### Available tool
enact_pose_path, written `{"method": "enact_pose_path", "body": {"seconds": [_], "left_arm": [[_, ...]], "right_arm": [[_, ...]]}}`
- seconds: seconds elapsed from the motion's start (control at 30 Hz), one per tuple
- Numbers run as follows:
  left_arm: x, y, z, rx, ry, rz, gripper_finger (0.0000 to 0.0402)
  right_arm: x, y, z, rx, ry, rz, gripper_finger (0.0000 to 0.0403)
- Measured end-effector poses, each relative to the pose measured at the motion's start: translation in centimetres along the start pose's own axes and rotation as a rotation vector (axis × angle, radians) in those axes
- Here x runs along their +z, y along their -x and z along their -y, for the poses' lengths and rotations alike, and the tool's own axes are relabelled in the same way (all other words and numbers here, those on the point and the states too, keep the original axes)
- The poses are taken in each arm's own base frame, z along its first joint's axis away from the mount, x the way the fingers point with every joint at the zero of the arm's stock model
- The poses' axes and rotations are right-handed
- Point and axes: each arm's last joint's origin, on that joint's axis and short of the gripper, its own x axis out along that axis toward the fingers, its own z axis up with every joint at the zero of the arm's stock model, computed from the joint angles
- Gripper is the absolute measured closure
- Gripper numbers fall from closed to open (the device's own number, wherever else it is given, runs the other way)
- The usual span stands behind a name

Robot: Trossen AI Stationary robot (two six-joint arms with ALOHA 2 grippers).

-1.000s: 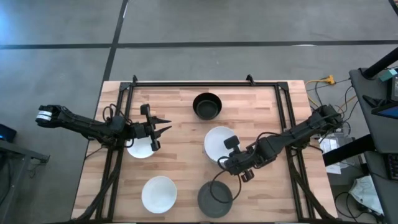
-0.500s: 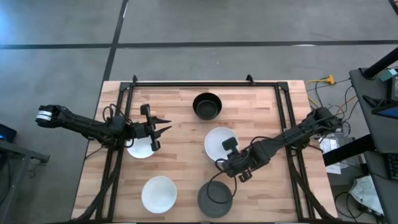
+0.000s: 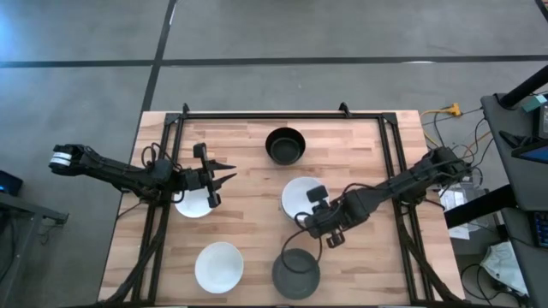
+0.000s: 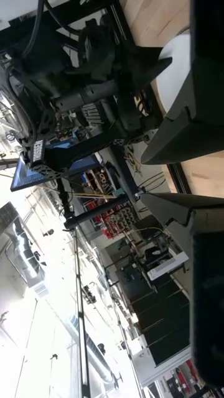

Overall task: Nest bowls inside each other
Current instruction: Stack the white bowl on top of the other white bowl, then stack the green bowl on top of the white bowl

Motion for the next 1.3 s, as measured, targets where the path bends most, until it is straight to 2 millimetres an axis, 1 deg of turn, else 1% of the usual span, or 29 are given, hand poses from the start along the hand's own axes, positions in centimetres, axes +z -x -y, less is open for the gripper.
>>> {"method": "enact_pose_path", "body": {"seconds": [0.2, 0.33, 0.43, 0.53, 0.63, 0.7, 0.77, 0.83, 0.9, 1.03, 1.3], "left_arm": [[0.0, 0.0, 0.0, 0.000, 0.000, 0.000, 0.0332], [0.0, 0.0, 0.0, 0.000, 0.001, 0.000, 0.0332], [0.0, 0.0, 0.0, 0.000, 0.000, 0.000, 0.0332], [0.0, 0.0, 0.0, 0.000, 0.000, 0.000, 0.0332], [0.0, 0.0, 0.0, 0.000, 0.001, 0.001, 0.0332], [0.0, 0.0, 0.0, 0.000, 0.000, 0.001, 0.0332], [0.0, 0.0, 0.0, 0.000, 0.000, 0.000, 0.0332], [0.0, 0.0, 0.0, 0.000, 0.001, 0.001, 0.0332], [0.0, 0.0, 0.0, -0.001, 0.000, 0.000, 0.0332], [0.0, 0.0, 0.0, -0.001, 0.002, 0.000, 0.0332], [0.0, 0.0, 0.0, 0.000, 0.004, 0.002, 0.0332]], "right_arm": [[0.0, 0.1, 0.2, -0.004, 0.005, 0.003, 0.0325], [-0.1, 0.6, 0.3, -0.005, 0.001, 0.016, 0.0318], [0.0, 1.5, 0.5, -0.007, -0.006, 0.045, 0.0314], [0.1, 2.9, 0.8, -0.006, -0.029, 0.094, 0.0315], [0.2, 3.9, 0.6, 0.082, -0.057, 0.163, 0.0318], [0.6, 4.0, -0.2, 0.178, -0.044, 0.235, 0.0321], [1.2, 3.8, -1.5, 0.258, 0.015, 0.334, 0.0323], [1.9, 3.3, -2.9, 0.304, 0.108, 0.430, 0.0324], [2.2, 3.0, -4.3, 0.310, 0.199, 0.488, 0.0323], [2.5, 2.6, -6.0, 0.304, 0.315, 0.512, 0.0322], [2.7, 1.1, -8.6, 0.345, 0.320, 0.458, 0.0309]]}}
